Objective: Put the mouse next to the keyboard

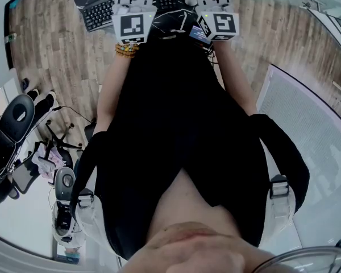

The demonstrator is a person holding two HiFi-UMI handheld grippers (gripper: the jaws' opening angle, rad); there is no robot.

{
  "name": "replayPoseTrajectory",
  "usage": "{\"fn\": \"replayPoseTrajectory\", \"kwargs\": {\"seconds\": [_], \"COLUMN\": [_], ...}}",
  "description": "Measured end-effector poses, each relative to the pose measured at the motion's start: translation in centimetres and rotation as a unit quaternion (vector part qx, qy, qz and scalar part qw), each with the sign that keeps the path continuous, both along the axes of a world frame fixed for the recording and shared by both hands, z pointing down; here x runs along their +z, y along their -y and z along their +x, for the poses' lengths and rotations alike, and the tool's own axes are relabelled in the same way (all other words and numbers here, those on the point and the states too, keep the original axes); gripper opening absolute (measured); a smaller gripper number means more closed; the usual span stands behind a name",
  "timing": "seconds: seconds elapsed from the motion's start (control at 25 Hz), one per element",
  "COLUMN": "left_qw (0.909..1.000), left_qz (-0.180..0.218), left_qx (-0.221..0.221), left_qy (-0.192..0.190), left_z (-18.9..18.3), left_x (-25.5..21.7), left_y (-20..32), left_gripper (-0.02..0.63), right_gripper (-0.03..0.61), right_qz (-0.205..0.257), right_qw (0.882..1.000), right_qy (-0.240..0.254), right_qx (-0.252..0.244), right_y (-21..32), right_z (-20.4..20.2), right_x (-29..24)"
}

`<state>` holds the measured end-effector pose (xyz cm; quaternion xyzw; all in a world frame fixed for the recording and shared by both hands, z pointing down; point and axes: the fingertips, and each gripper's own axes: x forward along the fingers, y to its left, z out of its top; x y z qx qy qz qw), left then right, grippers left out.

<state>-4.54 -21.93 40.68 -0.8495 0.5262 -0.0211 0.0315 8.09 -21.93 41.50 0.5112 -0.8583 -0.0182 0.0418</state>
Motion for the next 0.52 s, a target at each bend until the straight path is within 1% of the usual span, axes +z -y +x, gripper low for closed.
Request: {"fn": "replayPoseTrajectory", "kwargs": {"seconds": [0.52], "left_qw": [1.0000], "left_qz": [-0.003], "left_qx": [-0.002], "left_qy": [0.002], "left_z": [-0.1], "left_x": [0.2], "left_y": [0.0], "left_gripper": [0.014], "right_gripper": [0.041], "right_qz": [-0.021], "right_qw": [1.000], "right_qy": [-0.006], "right_qx": [0.001], "right_y": [0.3], "right_z": [0.5], "right_x": [1.5]}}
